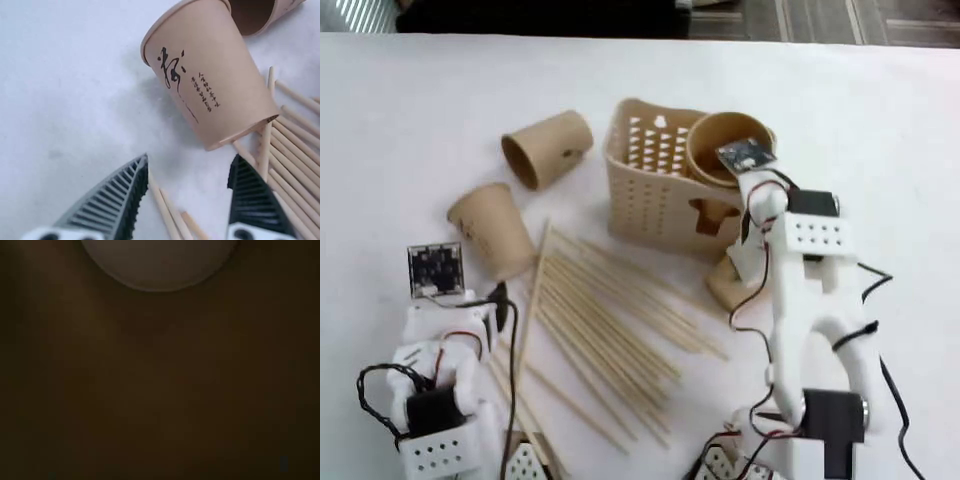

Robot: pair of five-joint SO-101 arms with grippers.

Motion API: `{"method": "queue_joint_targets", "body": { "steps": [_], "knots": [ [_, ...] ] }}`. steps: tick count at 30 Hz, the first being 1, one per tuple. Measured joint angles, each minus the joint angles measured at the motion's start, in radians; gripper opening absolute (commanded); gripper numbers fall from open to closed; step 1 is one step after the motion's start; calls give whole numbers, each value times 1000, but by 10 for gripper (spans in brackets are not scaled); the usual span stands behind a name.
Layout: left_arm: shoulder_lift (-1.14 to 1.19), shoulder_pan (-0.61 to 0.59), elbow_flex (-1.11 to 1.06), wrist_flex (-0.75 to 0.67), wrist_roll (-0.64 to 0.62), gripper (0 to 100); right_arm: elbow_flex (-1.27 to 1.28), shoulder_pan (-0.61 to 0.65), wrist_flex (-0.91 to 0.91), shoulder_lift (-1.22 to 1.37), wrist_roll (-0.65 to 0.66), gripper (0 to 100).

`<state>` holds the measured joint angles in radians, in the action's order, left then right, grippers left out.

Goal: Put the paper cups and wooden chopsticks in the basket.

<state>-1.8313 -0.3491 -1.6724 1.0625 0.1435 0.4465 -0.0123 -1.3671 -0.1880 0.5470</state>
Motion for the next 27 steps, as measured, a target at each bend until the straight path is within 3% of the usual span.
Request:
{"method": "queue_joint_targets", "body": {
  "steps": [4,13,21,27],
  "knots": [
    [0,0,0,0,0,267,-25,38,-61,26,72,289],
    [0,0,-8,-9,0,267,-29,60,-184,-29,92,286],
    [0,0,-8,-17,0,267,-28,130,-273,-160,94,112],
    [0,0,-8,-17,0,267,-28,181,-284,-213,94,56]
  ]
}}
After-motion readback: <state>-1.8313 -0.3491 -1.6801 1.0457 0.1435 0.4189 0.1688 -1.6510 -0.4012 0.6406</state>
